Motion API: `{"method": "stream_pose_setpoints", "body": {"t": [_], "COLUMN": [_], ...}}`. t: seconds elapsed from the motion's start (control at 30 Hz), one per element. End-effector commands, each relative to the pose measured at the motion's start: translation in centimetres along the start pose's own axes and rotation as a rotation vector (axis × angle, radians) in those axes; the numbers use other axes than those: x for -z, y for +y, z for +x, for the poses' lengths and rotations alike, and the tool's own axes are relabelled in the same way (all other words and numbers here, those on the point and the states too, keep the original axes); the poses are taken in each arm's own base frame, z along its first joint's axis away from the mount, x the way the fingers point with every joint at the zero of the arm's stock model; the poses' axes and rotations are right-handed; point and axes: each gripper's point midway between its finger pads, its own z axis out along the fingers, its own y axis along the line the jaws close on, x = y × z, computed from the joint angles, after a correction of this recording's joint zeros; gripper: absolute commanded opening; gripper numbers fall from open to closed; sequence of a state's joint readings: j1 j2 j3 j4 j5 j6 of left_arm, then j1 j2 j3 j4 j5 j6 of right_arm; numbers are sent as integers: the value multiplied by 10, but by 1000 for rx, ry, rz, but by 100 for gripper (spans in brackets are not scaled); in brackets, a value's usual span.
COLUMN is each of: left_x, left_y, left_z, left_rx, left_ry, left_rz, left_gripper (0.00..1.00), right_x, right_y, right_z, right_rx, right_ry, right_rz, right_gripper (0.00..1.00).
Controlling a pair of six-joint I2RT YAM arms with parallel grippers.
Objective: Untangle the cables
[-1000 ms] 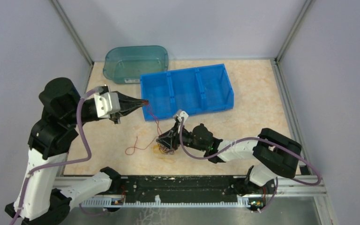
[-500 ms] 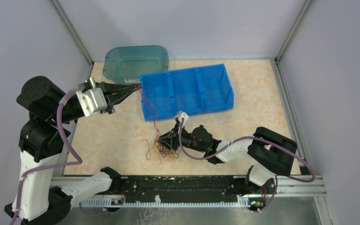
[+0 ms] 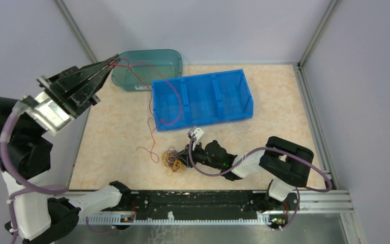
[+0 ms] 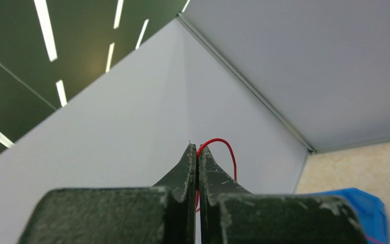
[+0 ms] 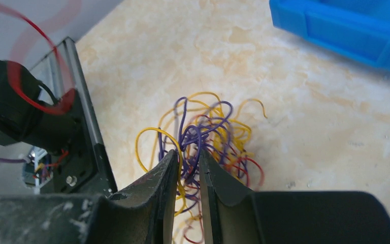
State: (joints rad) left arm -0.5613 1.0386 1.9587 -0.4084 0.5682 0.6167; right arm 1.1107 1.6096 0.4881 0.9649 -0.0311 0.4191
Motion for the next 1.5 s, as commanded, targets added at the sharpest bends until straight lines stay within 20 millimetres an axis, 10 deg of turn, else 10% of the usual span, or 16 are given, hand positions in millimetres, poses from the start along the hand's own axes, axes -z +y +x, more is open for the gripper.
{"method": "stream_pose_setpoints", "body": {"t": [0.0,0.23,0.7,1.47], "left_x": [2,4,-33,-86], "left_y": [29,59,51,30], "left_z": [-30,-42,9,164], "left_rx": [-139,-306,-355,-598], "left_ry": [-69,-98,-70,154], "left_rz": [-92,-226,-186,-149], "left_gripper": [0,0,0,0], "right_x": [1,10,31,76], "right_y": [-5,-16,-7,-27], "right_z": [11,24,-19,-56], "right_rx": [18,1,21,29], "right_ry": [10,19,-81,-224], "right_rz": [25,62,70,219], "right_gripper": [23,23,31,38]}}
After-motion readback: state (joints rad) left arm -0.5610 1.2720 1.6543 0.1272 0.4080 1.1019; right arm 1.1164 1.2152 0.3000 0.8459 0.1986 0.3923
